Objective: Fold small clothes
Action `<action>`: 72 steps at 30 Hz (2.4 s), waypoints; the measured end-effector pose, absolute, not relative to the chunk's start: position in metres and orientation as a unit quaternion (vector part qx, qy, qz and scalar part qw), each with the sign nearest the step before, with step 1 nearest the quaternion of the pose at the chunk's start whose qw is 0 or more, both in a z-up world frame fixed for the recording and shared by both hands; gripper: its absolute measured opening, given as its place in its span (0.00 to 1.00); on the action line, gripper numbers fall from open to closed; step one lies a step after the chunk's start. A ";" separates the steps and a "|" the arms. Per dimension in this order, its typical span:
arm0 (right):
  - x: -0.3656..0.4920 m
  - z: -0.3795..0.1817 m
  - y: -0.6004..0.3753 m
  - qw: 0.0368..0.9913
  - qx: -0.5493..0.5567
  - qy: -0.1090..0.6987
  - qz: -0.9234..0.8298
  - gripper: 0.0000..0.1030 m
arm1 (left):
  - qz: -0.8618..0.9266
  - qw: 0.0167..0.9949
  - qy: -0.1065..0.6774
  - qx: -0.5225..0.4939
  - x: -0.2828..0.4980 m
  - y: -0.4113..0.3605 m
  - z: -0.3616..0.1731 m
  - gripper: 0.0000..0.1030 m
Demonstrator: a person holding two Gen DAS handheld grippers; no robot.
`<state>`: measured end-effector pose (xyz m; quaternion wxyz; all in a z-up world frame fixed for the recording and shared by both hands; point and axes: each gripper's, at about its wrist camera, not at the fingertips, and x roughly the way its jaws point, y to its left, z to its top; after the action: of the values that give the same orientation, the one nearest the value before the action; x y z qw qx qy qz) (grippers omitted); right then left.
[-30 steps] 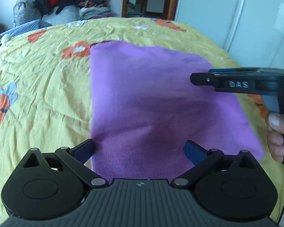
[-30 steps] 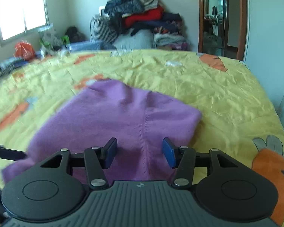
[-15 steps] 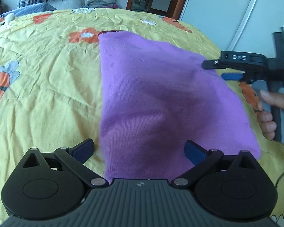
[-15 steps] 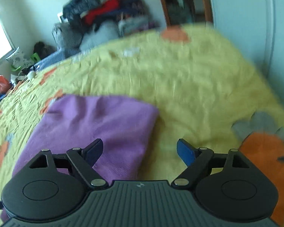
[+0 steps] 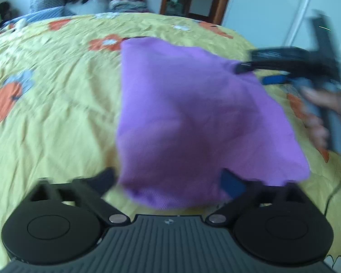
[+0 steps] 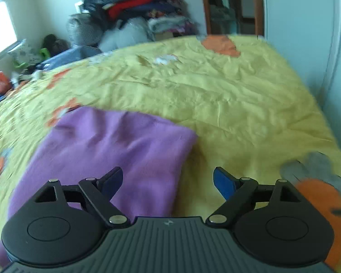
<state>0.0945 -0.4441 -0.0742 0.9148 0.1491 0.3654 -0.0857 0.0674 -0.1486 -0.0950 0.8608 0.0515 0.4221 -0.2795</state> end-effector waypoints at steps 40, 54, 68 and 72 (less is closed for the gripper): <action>-0.083 -0.113 -0.314 0.918 0.065 0.361 -0.152 1.00 | -0.199 0.912 0.350 0.078 0.006 -0.150 -0.116 1.00; -0.084 -0.114 -0.314 0.918 0.066 0.360 -0.151 1.00 | -0.200 0.912 0.349 0.079 0.005 -0.151 -0.116 1.00; -0.084 -0.114 -0.314 0.918 0.066 0.360 -0.151 1.00 | -0.200 0.912 0.348 0.079 0.005 -0.151 -0.116 1.00; -0.084 -0.114 -0.314 0.918 0.066 0.360 -0.151 1.00 | -0.200 0.913 0.348 0.079 0.004 -0.152 -0.116 1.00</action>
<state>-0.0841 -0.3136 -0.1141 0.9184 0.0661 0.3599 -0.1505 0.0041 -0.1522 -0.1159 0.9126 0.0792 0.3479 -0.1996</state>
